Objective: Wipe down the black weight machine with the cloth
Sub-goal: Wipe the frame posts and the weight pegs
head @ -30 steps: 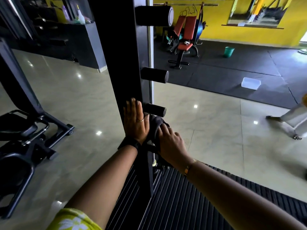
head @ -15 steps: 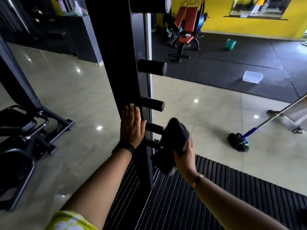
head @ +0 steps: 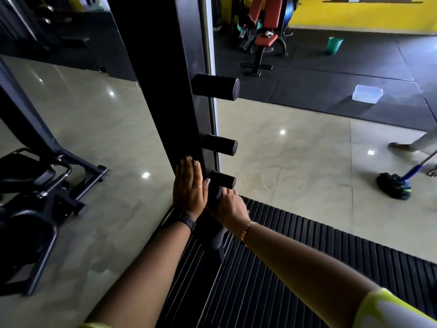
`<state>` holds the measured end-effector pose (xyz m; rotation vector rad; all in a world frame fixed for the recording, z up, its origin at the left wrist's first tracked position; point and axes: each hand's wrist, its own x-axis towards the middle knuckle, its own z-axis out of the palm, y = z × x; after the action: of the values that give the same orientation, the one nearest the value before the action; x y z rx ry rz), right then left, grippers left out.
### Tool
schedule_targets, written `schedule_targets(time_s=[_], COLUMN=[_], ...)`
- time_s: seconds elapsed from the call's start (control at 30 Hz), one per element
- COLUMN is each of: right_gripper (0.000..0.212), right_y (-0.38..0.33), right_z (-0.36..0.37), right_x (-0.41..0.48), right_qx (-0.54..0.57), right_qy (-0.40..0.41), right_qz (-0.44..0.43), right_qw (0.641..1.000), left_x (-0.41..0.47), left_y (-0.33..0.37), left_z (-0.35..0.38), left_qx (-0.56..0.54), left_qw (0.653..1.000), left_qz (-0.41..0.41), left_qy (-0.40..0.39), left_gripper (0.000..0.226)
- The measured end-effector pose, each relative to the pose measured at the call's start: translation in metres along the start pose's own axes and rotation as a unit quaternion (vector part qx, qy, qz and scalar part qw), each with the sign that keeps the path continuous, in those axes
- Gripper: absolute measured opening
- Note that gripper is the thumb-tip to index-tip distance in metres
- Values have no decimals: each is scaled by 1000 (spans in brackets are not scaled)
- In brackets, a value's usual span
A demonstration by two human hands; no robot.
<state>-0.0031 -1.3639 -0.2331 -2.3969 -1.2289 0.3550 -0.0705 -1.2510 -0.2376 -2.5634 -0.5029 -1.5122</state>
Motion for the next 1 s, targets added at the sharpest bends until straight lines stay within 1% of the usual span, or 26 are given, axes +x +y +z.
schedule_targets(time_s=[0.1, 0.17, 0.23, 0.27, 0.37, 0.4, 0.5, 0.57, 0.63, 0.67, 0.7, 0.77, 0.83, 0.87, 0.9, 0.93, 1.0], right_gripper=[53, 51, 50, 50, 59, 57, 46, 50, 56, 57, 56, 50, 46, 48, 50, 51, 52], right_y=[8, 10, 11, 13, 23, 26, 26, 29, 35, 40, 46, 55, 63, 66, 69, 71, 72], right_z=[-12, -20, -22, -20, -1, 2, -1, -5, -10, -11, -10, -4, 12, 20, 28, 33, 40], right_x=[6, 14, 12, 7, -16, -19, -5, 8, 17, 17, 14, -4, -34, -49, -61, -71, -79], right_qx=[16, 36, 52, 41, -50, -55, -37, -9, 53, 113, 187, 320, 391, 397, 386, 364, 342], right_qy=[-35, -78, -92, -77, -7, 2, -23, -59, -96, -103, -98, -44, 36, 72, 93, 96, 75], right_qz=[27, 62, 74, 54, -67, -78, -44, -18, 27, 58, 87, 144, 185, 197, 203, 200, 168], right_qw=[999, 994, 992, 995, 997, 995, 998, 998, 994, 986, 974, 936, 901, 893, 895, 904, 921], left_x=[-3, -3, -3, -4, -5, -5, -6, -7, -7, -6, -6, -10, -21, -27, -35, -43, -54], left_y=[3, 7, 9, 9, 7, 7, 7, 6, 6, 7, 8, 8, 6, 6, 6, 7, 10], left_z=[4, 4, 3, 3, 5, 7, 7, 6, 3, 2, 2, 2, 3, 3, 3, 2, 1], left_qx=[-10, -17, -23, -23, -25, -31, -40, -44, -44, -44, -45, -43, -29, -21, -13, 0, 21], left_qw=[1000, 1000, 1000, 1000, 1000, 999, 999, 999, 999, 999, 998, 998, 998, 997, 996, 994, 989], left_qz=[-9, -16, -15, -14, -16, -21, -26, -28, -28, -27, -26, -21, -21, -30, -38, -42, -39], left_qy=[-3, 3, 4, 5, 7, 5, 1, -8, -15, -18, -21, -33, -51, -65, -83, -102, -141], left_gripper=[52, 46, 46, 46, 44, 44, 45, 46, 46, 46, 46, 47, 48, 49, 50, 52, 53])
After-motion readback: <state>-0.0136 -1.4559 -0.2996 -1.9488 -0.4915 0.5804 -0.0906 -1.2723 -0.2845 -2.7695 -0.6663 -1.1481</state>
